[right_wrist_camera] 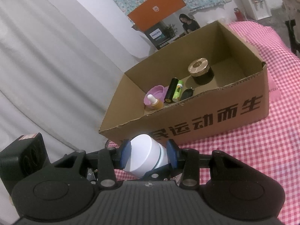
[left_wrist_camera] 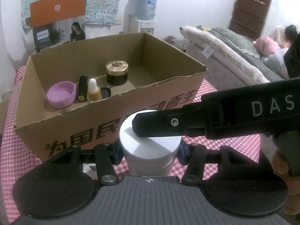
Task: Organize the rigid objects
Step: 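Lift the white jar and carry it toward the box, then lower the white jar into the box and open the right gripper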
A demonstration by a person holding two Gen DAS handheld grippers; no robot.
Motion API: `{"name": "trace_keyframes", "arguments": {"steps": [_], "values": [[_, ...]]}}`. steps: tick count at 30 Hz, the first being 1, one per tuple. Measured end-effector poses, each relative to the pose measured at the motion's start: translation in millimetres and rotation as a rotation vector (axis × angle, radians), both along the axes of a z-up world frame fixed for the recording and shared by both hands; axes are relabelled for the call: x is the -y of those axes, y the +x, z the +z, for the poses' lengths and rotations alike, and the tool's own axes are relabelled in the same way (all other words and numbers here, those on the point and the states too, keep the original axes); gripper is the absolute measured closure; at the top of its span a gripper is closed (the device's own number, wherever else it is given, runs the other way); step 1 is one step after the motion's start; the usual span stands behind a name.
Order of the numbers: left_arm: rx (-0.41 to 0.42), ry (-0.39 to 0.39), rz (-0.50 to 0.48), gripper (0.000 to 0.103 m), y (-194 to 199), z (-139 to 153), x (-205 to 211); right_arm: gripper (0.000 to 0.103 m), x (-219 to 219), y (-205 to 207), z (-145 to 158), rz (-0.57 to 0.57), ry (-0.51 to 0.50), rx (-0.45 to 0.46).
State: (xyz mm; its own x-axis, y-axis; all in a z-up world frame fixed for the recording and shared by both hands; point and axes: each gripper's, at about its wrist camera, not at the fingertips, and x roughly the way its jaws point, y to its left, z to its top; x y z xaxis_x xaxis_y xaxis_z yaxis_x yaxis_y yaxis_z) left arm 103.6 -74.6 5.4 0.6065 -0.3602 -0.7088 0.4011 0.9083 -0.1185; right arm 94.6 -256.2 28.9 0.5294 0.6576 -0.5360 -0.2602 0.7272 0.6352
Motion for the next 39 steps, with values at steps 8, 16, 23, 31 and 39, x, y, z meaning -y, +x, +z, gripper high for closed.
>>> {"name": "trace_keyframes", "arguments": {"steps": [8,16,23,31,39], "values": [[0.018,0.005,-0.001,0.050,-4.9,5.7,0.3,0.058,-2.4,-5.2,6.0,0.000,-0.006,0.017],[0.061,0.006,-0.002,0.050,-13.7,18.2,1.6,0.058,-3.8,-12.8,19.1,0.002,-0.013,0.058],[0.121,0.007,-0.004,0.050,-18.7,38.1,1.0,0.058,-2.7,-19.4,40.8,0.004,-0.013,0.120],[0.192,-0.005,-0.022,0.050,-13.5,66.6,2.3,0.058,-0.6,-20.2,70.3,0.001,-0.019,0.205],[0.218,-0.034,-0.050,0.050,13.9,91.4,3.8,0.058,5.1,1.7,99.7,0.004,-0.028,0.255]]}}
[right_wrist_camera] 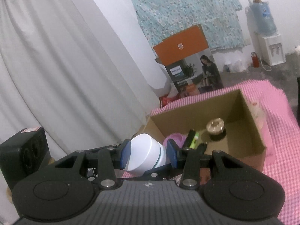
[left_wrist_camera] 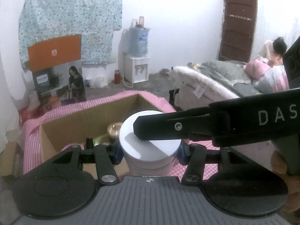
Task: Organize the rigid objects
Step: 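Lower the white jar into the box and open the right gripper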
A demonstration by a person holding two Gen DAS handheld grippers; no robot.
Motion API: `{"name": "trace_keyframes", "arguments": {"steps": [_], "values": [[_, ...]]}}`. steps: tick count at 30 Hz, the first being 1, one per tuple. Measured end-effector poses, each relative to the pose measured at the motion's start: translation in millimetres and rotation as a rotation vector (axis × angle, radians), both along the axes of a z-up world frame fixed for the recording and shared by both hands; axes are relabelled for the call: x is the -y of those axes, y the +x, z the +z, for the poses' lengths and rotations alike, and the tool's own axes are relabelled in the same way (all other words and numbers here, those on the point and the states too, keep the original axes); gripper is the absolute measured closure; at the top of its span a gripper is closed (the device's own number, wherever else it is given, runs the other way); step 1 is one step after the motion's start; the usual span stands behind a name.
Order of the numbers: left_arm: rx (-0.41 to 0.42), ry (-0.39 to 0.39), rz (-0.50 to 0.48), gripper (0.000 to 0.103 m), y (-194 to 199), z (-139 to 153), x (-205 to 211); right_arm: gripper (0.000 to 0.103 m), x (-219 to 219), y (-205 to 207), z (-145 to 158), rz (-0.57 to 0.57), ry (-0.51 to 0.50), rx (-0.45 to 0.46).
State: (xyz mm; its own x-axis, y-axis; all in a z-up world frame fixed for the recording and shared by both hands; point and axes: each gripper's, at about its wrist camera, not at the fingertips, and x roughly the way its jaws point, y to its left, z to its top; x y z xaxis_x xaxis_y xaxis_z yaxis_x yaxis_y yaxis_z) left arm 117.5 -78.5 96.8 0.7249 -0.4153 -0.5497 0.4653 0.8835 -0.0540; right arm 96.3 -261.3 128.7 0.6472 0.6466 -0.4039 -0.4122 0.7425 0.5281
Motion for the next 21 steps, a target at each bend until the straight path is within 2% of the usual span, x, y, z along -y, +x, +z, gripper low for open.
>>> {"name": "trace_keyframes", "arguments": {"steps": [5,10,15,21], "values": [[-0.039,-0.025,-0.010,0.050,29.2,7.1,1.1,0.058,6.3,27.9,11.2,0.001,-0.007,-0.002],[-0.081,-0.004,-0.011,0.050,60.2,3.6,7.9,0.058,14.9,64.9,9.8,0.004,0.005,-0.046],[-0.161,0.004,0.000,0.050,89.3,-12.6,12.1,0.058,20.4,103.2,-7.3,0.008,0.007,-0.114],[-0.242,0.003,0.011,0.050,122.6,-32.8,21.3,0.057,24.8,135.2,-29.5,0.005,-0.036,-0.159]]}}
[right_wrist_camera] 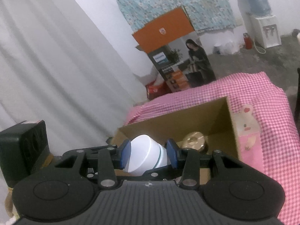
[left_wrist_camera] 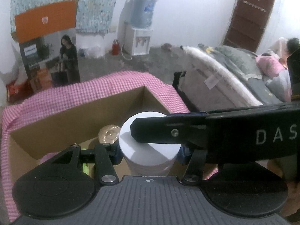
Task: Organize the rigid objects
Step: 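Lower the white jar into the box and open the right gripper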
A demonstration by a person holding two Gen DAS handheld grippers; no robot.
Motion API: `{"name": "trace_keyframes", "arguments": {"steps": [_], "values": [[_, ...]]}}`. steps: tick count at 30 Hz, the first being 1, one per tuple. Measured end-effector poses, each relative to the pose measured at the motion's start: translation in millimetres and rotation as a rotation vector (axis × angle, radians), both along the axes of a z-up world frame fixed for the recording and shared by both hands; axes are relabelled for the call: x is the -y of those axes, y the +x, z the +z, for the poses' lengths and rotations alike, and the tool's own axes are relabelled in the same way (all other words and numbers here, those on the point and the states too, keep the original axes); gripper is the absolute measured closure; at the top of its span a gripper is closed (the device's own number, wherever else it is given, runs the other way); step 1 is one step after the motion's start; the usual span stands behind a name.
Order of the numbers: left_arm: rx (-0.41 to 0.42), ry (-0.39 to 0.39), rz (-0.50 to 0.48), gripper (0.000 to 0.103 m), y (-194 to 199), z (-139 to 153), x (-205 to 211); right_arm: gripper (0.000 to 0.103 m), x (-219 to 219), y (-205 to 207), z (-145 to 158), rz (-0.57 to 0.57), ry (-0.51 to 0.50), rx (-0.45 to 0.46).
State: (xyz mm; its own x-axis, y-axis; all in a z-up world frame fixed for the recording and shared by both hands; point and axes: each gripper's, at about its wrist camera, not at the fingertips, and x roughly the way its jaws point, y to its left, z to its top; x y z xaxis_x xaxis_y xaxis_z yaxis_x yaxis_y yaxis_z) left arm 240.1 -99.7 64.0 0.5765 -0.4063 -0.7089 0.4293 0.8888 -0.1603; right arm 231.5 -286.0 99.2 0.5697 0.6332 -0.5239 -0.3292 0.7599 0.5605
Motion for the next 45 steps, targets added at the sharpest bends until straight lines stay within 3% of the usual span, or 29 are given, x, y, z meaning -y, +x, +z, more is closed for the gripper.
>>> {"name": "trace_keyframes", "arguments": {"steps": [11,25,29,32,37,45], "values": [[-0.080,0.052,0.005,0.050,44.8,-32.7,26.0,0.057,13.6,51.1,-38.0,-0.011,-0.052,-0.052],[-0.114,0.113,0.000,0.048,60.9,-52.2,45.2,0.057,18.3,69.1,-63.1,-0.013,-0.133,-0.063],[-0.089,0.137,0.000,0.036,60.1,-49.7,48.2,0.056,22.7,68.6,-62.6,-0.015,-0.117,-0.063],[-0.067,0.145,-0.003,0.026,55.0,-44.8,50.2,0.045,25.0,67.0,-59.4,-0.036,-0.125,-0.051],[-0.014,0.151,-0.003,0.011,40.7,-29.5,48.4,0.045,33.1,55.1,-48.2,-0.060,-0.104,-0.021],[0.124,0.104,0.003,0.002,-6.4,19.4,29.1,0.034,56.7,-0.5,2.2,-0.133,-0.017,0.112]]}}
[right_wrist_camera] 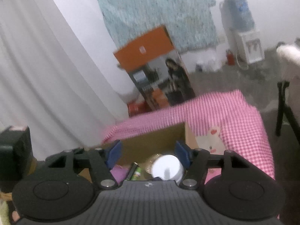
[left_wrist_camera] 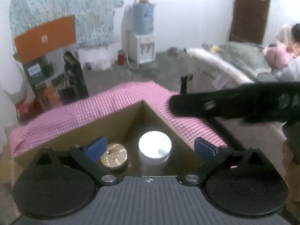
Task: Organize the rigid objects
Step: 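Lower the white jar into the box and open the right gripper, then move the right gripper to the white plug adapter and grasp it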
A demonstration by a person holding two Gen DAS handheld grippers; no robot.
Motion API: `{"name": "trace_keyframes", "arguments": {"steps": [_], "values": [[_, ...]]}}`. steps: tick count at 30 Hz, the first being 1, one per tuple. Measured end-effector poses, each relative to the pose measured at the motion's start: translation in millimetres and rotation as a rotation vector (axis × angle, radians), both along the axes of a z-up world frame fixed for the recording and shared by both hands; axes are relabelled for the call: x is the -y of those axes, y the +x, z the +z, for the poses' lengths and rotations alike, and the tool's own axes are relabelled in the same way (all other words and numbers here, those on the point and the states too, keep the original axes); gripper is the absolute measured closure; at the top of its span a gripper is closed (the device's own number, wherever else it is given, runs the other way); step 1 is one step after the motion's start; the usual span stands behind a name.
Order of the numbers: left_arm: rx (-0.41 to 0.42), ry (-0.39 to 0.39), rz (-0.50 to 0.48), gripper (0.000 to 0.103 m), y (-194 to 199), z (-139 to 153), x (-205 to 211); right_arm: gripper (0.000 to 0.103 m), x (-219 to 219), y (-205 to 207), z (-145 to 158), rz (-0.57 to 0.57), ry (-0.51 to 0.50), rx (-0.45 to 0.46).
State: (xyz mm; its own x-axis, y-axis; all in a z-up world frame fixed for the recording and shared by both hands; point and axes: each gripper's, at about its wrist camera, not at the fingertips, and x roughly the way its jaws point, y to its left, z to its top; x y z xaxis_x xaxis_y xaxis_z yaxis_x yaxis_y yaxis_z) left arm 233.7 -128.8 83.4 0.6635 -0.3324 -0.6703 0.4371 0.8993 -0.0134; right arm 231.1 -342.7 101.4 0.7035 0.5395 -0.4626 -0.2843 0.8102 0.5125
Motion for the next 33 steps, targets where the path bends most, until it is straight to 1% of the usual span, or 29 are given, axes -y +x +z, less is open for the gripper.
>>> {"name": "trace_keyframes", "arguments": {"steps": [2,4,7,10,12,16,19,24,28,30,31,33], "values": [[0.036,-0.015,0.000,0.000,-18.3,12.6,-8.0,0.030,5.9,-21.8,13.7,-0.007,0.022,0.046],[0.066,-0.030,-0.004,0.000,-37.4,23.4,-19.1,0.029,10.8,-47.3,25.8,-0.011,0.043,0.093],[0.088,-0.039,0.007,0.000,-64.6,32.0,-38.7,0.026,15.7,-81.0,36.3,-0.011,0.070,0.139],[0.087,-0.053,0.038,0.000,-88.3,30.7,-60.7,0.025,16.9,-107.2,37.5,-0.009,0.101,0.156],[0.078,-0.062,0.071,0.000,-101.8,25.6,-76.5,0.025,14.6,-124.8,31.0,-0.009,0.117,0.151],[0.024,-0.061,0.148,0.000,-120.9,1.4,-103.2,0.025,2.3,-147.1,4.8,0.013,0.167,0.086],[-0.014,-0.035,0.175,0.000,-128.2,-18.8,-114.8,0.025,-14.8,-155.6,-18.9,0.046,0.191,0.012],[-0.006,0.041,0.208,0.000,-139.5,-34.3,-130.7,0.025,-47.5,-152.8,-54.0,0.099,0.186,-0.107],[0.002,0.111,0.225,0.000,-149.9,-45.0,-144.8,0.028,-70.7,-144.1,-76.3,0.134,0.173,-0.190],[-0.017,0.108,0.231,0.000,-148.9,-51.0,-151.7,0.029,-81.4,-140.0,-85.9,0.145,0.166,-0.216],[-0.039,0.093,0.239,0.000,-146.7,-56.0,-155.3,0.029,-85.8,-136.2,-90.0,0.148,0.162,-0.227],[-0.076,0.057,0.238,0.000,-144.5,-67.9,-158.5,0.034,-93.8,-130.5,-99.2,0.150,0.157,-0.254]]}}
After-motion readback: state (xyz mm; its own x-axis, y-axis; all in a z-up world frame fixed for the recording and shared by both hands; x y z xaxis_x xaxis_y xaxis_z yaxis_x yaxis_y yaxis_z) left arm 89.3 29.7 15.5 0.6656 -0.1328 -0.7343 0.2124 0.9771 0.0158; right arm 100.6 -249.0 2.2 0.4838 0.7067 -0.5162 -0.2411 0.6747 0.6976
